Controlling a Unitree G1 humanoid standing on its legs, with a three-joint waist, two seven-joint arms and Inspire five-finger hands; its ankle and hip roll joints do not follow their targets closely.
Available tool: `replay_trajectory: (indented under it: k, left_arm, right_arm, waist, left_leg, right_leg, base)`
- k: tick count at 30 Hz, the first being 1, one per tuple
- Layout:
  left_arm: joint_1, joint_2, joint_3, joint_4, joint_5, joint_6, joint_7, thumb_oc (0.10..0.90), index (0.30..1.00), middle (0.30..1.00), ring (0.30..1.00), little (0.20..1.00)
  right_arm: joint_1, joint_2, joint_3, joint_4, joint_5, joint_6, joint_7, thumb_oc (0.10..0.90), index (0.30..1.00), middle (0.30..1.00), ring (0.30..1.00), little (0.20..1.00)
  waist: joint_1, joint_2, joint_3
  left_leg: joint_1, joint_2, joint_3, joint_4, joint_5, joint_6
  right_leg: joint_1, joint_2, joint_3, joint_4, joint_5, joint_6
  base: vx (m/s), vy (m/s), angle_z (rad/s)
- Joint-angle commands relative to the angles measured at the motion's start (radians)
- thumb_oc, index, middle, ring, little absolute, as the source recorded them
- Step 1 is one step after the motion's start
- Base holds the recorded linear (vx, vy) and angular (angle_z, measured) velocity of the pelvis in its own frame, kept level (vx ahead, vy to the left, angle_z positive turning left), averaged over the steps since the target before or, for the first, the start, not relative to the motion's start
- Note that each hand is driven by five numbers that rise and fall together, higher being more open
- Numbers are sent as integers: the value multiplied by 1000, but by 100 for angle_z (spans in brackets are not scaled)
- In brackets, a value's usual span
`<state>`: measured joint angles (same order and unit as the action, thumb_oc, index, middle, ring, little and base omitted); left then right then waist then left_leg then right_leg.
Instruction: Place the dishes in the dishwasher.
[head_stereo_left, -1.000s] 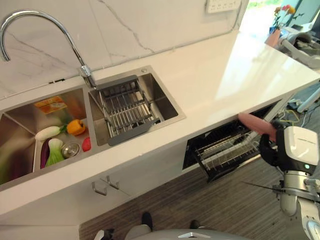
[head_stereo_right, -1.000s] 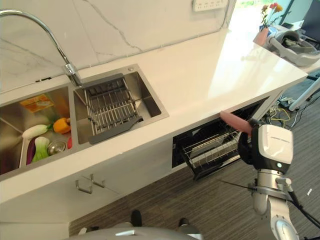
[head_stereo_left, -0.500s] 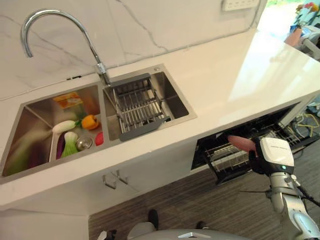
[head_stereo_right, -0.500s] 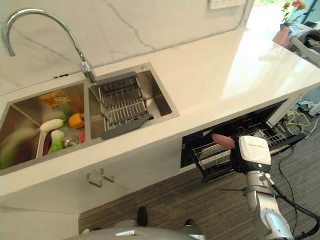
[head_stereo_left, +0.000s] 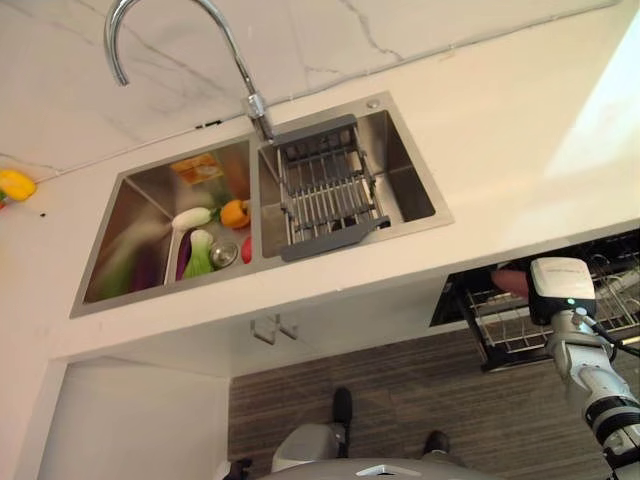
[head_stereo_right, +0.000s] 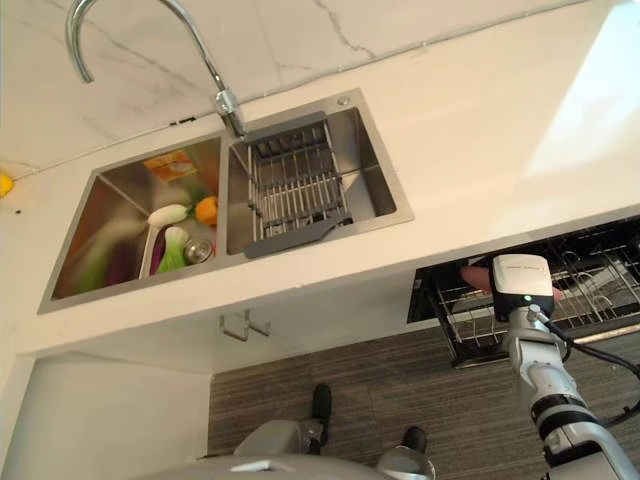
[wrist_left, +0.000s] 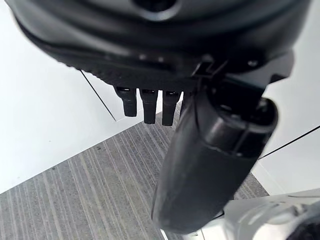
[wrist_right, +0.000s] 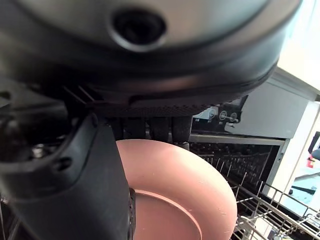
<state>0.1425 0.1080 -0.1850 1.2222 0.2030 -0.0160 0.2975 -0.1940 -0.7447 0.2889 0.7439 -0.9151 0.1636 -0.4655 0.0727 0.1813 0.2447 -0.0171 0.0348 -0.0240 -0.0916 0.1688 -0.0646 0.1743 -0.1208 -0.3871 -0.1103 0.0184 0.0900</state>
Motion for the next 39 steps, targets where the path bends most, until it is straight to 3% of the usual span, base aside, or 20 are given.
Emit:
replay_trajectory:
  k: [1,6,12,15,20,24,27,30,31,32,39]
  left_arm:
    - [-100,14,-77,63,-36,-2,22,800,900,900,900,900]
    - [-105,16,-70,66,-30,5,22,800,900,900,900,900]
    - [-105,24,-42,73,-2,15,13,800,900,900,900,900]
    - [-114,36,-17,60,4,21,6,800,900,900,900,900]
    - [-116,40,10,51,6,23,10,800,900,900,900,900]
    - [-121,35,15,45,9,31,20,800,900,900,900,900]
    - [-124,30,27,35,6,46,27,800,900,900,900,900]
    - [-115,28,24,28,1,48,15,800,900,900,900,900]
    - [-111,29,20,29,4,48,8,800,900,900,900,900]
    - [-105,28,16,31,9,48,1,800,900,900,900,900]
    - [-78,43,-19,38,-5,38,-25,800,900,900,900,900]
  right_arm:
    - [-139,-67,-38,-78,7,32,-72,800,900,900,900,900]
    - [-110,-53,-62,-113,40,17,-63,800,900,900,900,900]
    - [23,-48,-234,-342,133,-32,-76,800,900,900,900,900]
    - [97,-45,-367,-481,266,-84,-87,800,900,900,900,900]
    - [192,-64,-522,-536,259,-51,-140,800,900,900,900,900]
    - [245,0,-629,-536,371,-37,-208,800,900,900,900,900]
    - [331,118,-709,-492,505,-34,-255,800,900,900,900,900]
    - [344,154,-692,-446,561,-43,-236,800,900,900,900,900]
    - [346,156,-671,-424,558,-42,-211,645,667,667,667,667]
    - [336,156,-655,-413,552,-41,-202,406,309,309,309,309]
    - [140,130,-459,-159,695,-107,-91,400,300,300,300,300]
  waist:
    - [14,-22,1]
    - [12,-28,-6]
    - [-4,-63,-24]
    - [-27,-87,-33]
    - [-47,-102,-40]
    - [-62,-105,-41]
    - [-77,-102,-45]
    - [-84,-93,-42]
    - [-85,-89,-40]
    - [-86,-84,-39]
    - [-58,-36,-27]
  left_leg:
    - [42,44,14,4,-80,-82]
    - [41,48,12,4,-79,-84]
    - [59,55,21,4,-93,-81]
    - [76,64,41,4,-104,-75]
    - [92,70,60,4,-117,-70]
    - [97,71,76,4,-121,-68]
    - [95,73,84,4,-123,-68]
    - [92,71,80,4,-122,-70]
    - [91,72,81,4,-121,-71]
    - [91,72,80,4,-121,-72]
    - [77,62,66,4,-104,-78]
  right_leg:
    - [2,-40,-15,23,-46,49]
    - [7,-37,-25,23,-51,46]
    - [19,-31,-24,23,-58,43]
    - [18,-22,3,23,-59,40]
    - [14,-17,27,23,-58,40]
    - [8,-15,45,23,-56,40]
    - [5,-11,53,23,-58,37]
    - [4,-11,54,23,-59,35]
    - [5,-11,53,23,-59,34]
    - [5,-11,53,23,-59,34]
    - [1,-21,32,23,-54,36]
  base:
    - [-3,-16,14]
    - [6,-17,7]
    - [16,-29,4]
    - [16,-32,-7]
    - [20,-15,-14]
    - [4,-3,-20]
    - [10,-4,-24]
    - [-2,3,-6]
    - [-14,7,-3]
    - [-11,9,-5]
    - [-22,18,-2]
